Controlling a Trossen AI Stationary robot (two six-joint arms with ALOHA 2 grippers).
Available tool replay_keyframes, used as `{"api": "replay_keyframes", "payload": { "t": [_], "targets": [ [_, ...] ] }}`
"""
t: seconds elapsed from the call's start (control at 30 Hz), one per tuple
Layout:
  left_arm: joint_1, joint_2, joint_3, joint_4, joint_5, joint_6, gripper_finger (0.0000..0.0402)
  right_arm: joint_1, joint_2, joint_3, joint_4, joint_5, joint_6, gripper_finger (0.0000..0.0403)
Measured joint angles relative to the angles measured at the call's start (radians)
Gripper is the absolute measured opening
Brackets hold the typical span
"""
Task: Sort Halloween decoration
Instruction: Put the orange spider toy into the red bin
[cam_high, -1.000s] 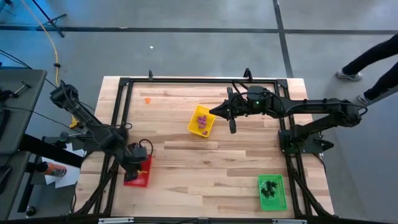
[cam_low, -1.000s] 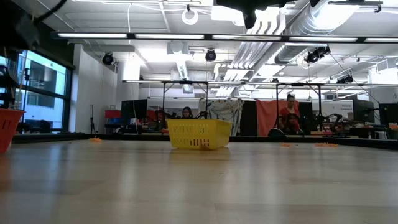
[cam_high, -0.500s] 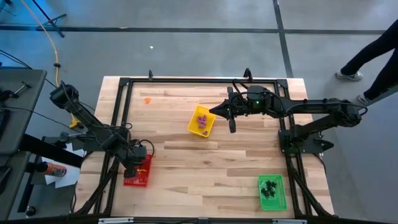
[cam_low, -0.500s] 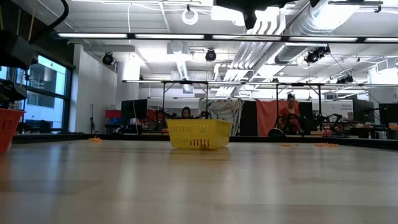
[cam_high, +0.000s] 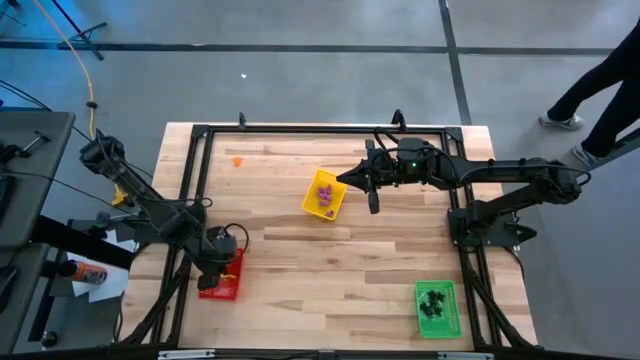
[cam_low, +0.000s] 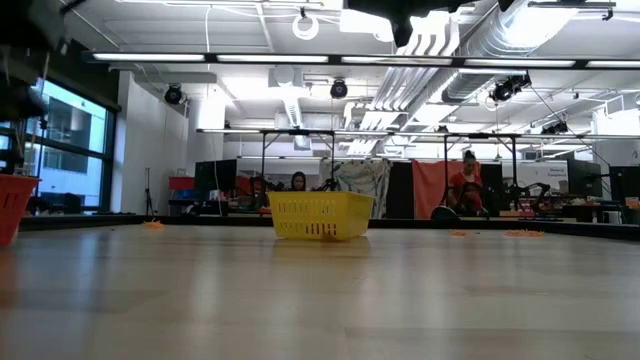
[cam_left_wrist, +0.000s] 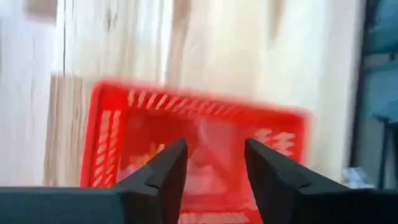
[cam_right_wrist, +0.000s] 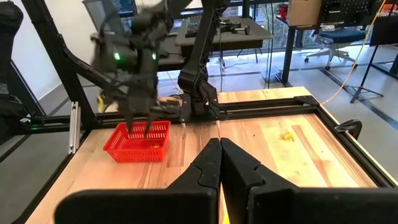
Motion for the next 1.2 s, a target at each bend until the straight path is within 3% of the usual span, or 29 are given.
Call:
{"api": "replay_keyframes", "payload": {
  "t": [0.1, 0.23, 0.37, 0.47, 0.57, 0.67, 0.77, 1.2],
  "targets": [
    [0.043, 0.0, 0.111, -0.044, -0.041, 0.061, 0.0166, 0.0, 0.0, 0.0, 0.0, 0.0, -0.023, 0.0],
    [0.135, -0.001, 0.241, -0.043, -0.229, 0.209, 0.0174, 0.0, 0.0, 0.0, 0.0, -0.001, -0.051, 0.0],
    [0.298, -0.001, 0.296, 0.036, -0.412, 0.381, 0.0174, 0.0, 0.0, 0.0, 0.0, -0.001, -0.052, 0.0],
    [0.449, 0.0, 0.296, 0.153, -0.437, 0.48, 0.0175, 0.0, 0.0, 0.0, 0.0, -0.001, -0.052, 0.0],
    [0.595, 0.003, 0.265, 0.359, -0.404, 0.595, 0.0175, 0.0, 0.0, 0.0, 0.0, -0.001, -0.052, 0.0],
    [0.72, 0.006, 0.194, 0.651, -0.3, 0.689, 0.0175, -0.002, 0.0, 0.0, 0.0, -0.001, -0.097, 0.0],
    [0.805, 0.026, 0.136, 0.92, -0.198, 0.691, 0.0175, -0.002, 0.0, 0.0, 0.002, -0.001, -0.108, 0.0],
    [0.828, 0.06, 0.119, 1.001, -0.045, 0.784, 0.0175, -0.013, 0.0, 0.0, 0.087, -0.001, -0.112, 0.0]
  ]
}}
